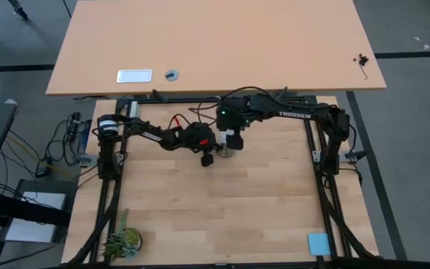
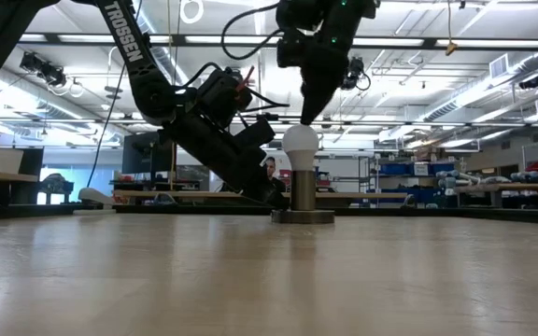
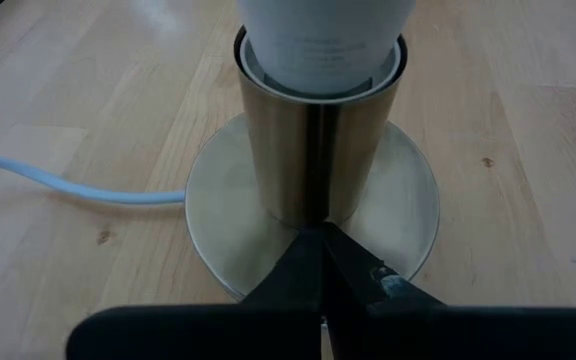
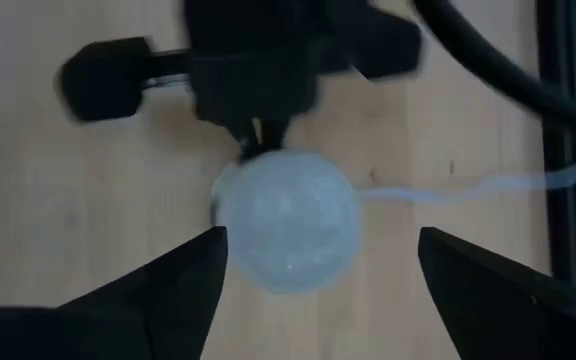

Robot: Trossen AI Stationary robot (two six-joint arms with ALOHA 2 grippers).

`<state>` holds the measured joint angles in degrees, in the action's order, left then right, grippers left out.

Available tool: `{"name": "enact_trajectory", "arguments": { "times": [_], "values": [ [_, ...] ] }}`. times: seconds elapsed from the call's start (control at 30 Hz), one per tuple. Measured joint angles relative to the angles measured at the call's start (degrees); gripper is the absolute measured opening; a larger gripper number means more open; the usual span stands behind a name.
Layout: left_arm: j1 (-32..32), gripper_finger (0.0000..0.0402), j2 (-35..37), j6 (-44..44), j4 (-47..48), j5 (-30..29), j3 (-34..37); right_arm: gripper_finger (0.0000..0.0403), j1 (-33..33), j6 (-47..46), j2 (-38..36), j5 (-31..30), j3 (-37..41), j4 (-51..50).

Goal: Screw lightbulb
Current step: Insert the white lightbulb into the gold lamp

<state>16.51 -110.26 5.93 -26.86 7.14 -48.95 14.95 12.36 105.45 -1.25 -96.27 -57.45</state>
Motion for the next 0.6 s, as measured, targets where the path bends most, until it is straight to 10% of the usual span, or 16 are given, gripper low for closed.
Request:
{"name": "enact_trajectory", "arguments": {
  "times": [0.23, 0.6],
  "values": [
    [-0.01, 0.0001, 0.00, 0.00, -0.02, 0.00, 0.00, 0.0320, -0.60, 12.70, 0.51, 1.18, 0.80, 3.17],
    [-0.01, 0.0001, 0.00, 0.00, 0.01, 0.00, 0.00, 0.0232, -0.53, 8.03, 0.17, 1.08, 4.23, 4.86]
  ]
}}
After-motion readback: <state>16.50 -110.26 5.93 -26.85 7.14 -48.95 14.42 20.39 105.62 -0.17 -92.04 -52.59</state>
